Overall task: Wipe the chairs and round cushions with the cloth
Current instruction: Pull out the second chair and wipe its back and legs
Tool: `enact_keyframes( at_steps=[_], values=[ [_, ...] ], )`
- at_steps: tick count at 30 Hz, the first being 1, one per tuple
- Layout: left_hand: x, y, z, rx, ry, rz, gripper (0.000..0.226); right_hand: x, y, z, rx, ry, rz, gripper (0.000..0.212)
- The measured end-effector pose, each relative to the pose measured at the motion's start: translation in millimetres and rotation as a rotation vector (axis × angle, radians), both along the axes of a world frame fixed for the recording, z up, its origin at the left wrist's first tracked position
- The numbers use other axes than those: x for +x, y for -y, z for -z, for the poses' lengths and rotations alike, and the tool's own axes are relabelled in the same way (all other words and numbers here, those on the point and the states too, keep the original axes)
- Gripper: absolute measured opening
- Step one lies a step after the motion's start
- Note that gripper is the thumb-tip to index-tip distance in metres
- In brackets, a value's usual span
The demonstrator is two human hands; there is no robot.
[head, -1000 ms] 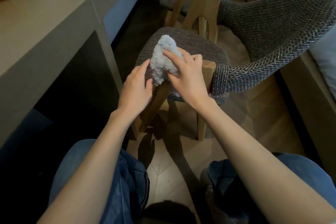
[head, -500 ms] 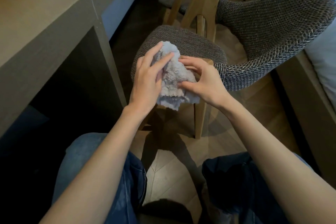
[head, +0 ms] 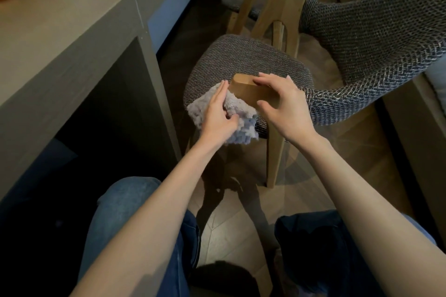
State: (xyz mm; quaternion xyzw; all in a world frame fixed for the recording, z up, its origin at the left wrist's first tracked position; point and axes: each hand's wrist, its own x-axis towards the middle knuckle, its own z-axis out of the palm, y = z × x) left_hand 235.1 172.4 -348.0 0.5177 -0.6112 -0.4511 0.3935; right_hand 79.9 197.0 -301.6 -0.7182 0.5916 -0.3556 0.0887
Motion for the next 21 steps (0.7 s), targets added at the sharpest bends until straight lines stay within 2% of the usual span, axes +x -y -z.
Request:
enact_keyframes(
  at_steps=[2,6,13,21],
  values=[
    [-0.8,4.7,3.2,-0.013,-0.034,-0.077,0.079,0.5,-0.5,0.8,-0.008,-0.023,-0.007,0.052],
    [-2.3,16.3,14.5,-0.135,0.025,-0.176,0.070,0.1,0.1,4.6,-0.042,-0.082,-0.010,0.051],
    [-10.5,16.1,42.5,-0.220,0.028,-0.081,0.063,11.4,5.1,25.9,-0.181,-0.370,0.124,0.045],
    [0.6,6.6,124.3,-0.066,0.342,-0.299,0.072,15.8,10.9,43.1,-0.274,-0.459,0.212,0.049]
  ],
)
